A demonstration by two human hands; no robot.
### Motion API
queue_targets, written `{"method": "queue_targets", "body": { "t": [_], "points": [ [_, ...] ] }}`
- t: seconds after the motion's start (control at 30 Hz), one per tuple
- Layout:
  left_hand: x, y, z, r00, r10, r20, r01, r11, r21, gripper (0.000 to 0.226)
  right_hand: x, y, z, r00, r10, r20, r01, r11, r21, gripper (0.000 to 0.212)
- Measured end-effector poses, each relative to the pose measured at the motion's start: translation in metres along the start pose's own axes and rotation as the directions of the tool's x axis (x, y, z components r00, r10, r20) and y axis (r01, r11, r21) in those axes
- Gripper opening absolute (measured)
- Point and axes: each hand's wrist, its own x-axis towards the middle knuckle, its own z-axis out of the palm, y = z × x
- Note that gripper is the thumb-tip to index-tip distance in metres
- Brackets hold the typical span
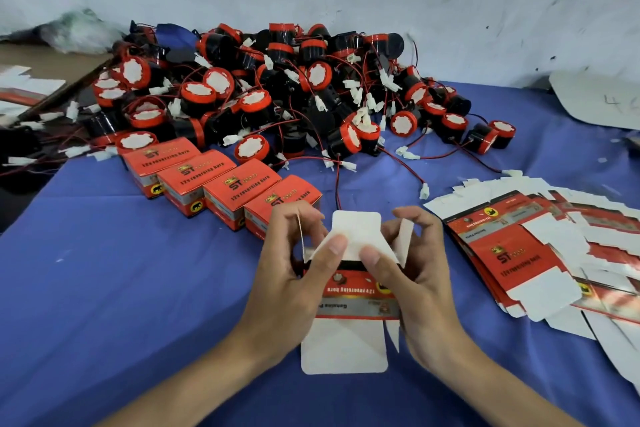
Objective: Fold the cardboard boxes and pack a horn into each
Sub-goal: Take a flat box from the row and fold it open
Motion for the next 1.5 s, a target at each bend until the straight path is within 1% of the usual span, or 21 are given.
{"method": "queue_targets", "body": {
  "t": [0.07,0.17,0.23,0.3,0.33,0.43,0.5,0.6,0.67,0.7,0.73,0.8,0.9,0.93,1.0,1.03,1.1,1.23,1.33,1.4,1.5],
  "points": [
    [0.001,0.002,0.0,0.999,0.003,0.032,-0.003,1.0,0.007,0.015,-0.001,0.001,0.002,0.997,-0.074,0.019,0.075,0.994,-0.084,0.038],
    [0.003,0.006,-0.001,0.987,-0.03,0.161,0.036,0.999,-0.036,0.024,-0.001,0.002,0.002,0.98,-0.184,0.073,0.196,0.948,-0.249,0.036],
    [0.004,0.008,-0.001,0.976,-0.059,0.212,0.069,0.997,-0.04,0.035,-0.001,0.004,0.001,0.98,-0.178,0.092,0.197,0.936,-0.292,0.038],
    [0.005,0.008,-0.002,0.969,-0.082,0.234,0.086,0.996,-0.007,0.053,-0.001,0.004,0.002,0.98,-0.179,0.089,0.199,0.921,-0.335,0.036],
    [0.004,0.008,-0.002,0.965,-0.081,0.25,0.081,0.997,0.008,0.056,-0.001,0.004,0.003,0.979,-0.183,0.085,0.201,0.914,-0.352,0.035],
    [0.003,0.011,-0.001,0.96,-0.051,0.274,0.049,0.999,0.017,0.038,-0.001,0.005,0.004,0.977,-0.199,0.072,0.211,0.887,-0.411,0.044],
    [0.002,0.011,0.0,0.97,-0.013,0.243,0.001,0.999,0.052,0.037,-0.003,0.005,0.002,0.971,-0.232,0.065,0.237,0.873,-0.425,0.043],
    [-0.002,0.006,0.002,0.987,0.083,0.14,-0.1,0.988,0.118,0.04,-0.004,0.003,0.003,0.958,-0.28,0.057,0.276,0.858,-0.433,0.031],
    [-0.001,0.006,0.003,0.994,0.094,0.063,-0.099,0.991,0.087,0.027,-0.004,0.001,0.004,0.956,-0.291,0.048,0.283,0.857,-0.43,0.016],
    [-0.001,0.007,0.003,0.996,0.086,0.036,-0.087,0.995,0.05,0.019,-0.004,0.001,0.005,0.96,-0.278,0.034,0.267,0.871,-0.412,0.014],
    [-0.001,0.007,0.003,0.996,0.09,0.026,-0.09,0.996,0.024,0.012,-0.004,0.001,0.005,0.963,-0.27,0.022,0.256,0.881,-0.398,0.018],
    [-0.002,0.007,0.002,0.991,0.131,0.02,-0.132,0.99,0.05,0.006,-0.005,0.003,0.005,0.96,-0.28,0.022,0.267,0.884,-0.384,0.03],
    [-0.002,0.004,0.003,0.99,0.138,0.0,-0.137,0.985,0.104,0.008,-0.005,0.005,0.004,0.953,-0.302,0.026,0.291,0.884,-0.367,0.033],
    [-0.001,0.004,0.003,0.993,0.117,-0.012,-0.116,0.99,0.081,0.008,-0.005,0.005,0.004,0.955,-0.297,0.019,0.284,0.889,-0.359,0.032],
    [-0.001,0.004,0.004,0.995,0.096,-0.026,-0.095,0.995,0.038,0.015,-0.005,0.006,0.002,0.964,-0.265,-0.005,0.25,0.915,-0.316,0.021],
    [0.0,0.004,0.004,0.992,0.122,-0.023,-0.12,0.99,0.075,0.016,-0.004,0.006,0.001,0.964,-0.264,-0.016,0.246,0.917,-0.314,0.016],
    [-0.001,0.004,0.005,0.977,0.212,0.0,-0.208,0.961,0.185,0.021,-0.003,0.006,0.001,0.951,-0.308,-0.008,0.283,0.886,-0.368,0.015],
    [-0.003,0.002,0.006,0.958,0.287,0.02,-0.284,0.936,0.21,0.028,-0.003,0.006,0.003,0.937,-0.348,-0.017,0.314,0.864,-0.393,0.032],
    [-0.006,0.001,0.006,0.944,0.325,0.052,-0.328,0.909,0.257,0.033,-0.003,0.005,0.005,0.928,-0.371,-0.02,0.324,0.834,-0.446,0.04],
    [-0.009,0.002,0.008,0.94,0.33,0.084,-0.34,0.9,0.274,0.03,-0.003,0.004,0.006,0.932,-0.36,-0.026,0.308,0.83,-0.464,0.042],
    [-0.009,0.004,0.007,0.944,0.294,0.151,-0.326,0.907,0.269,0.02,-0.003,0.003,0.003,0.936,-0.35,-0.038,0.297,0.842,-0.45,0.043]
  ]
}}
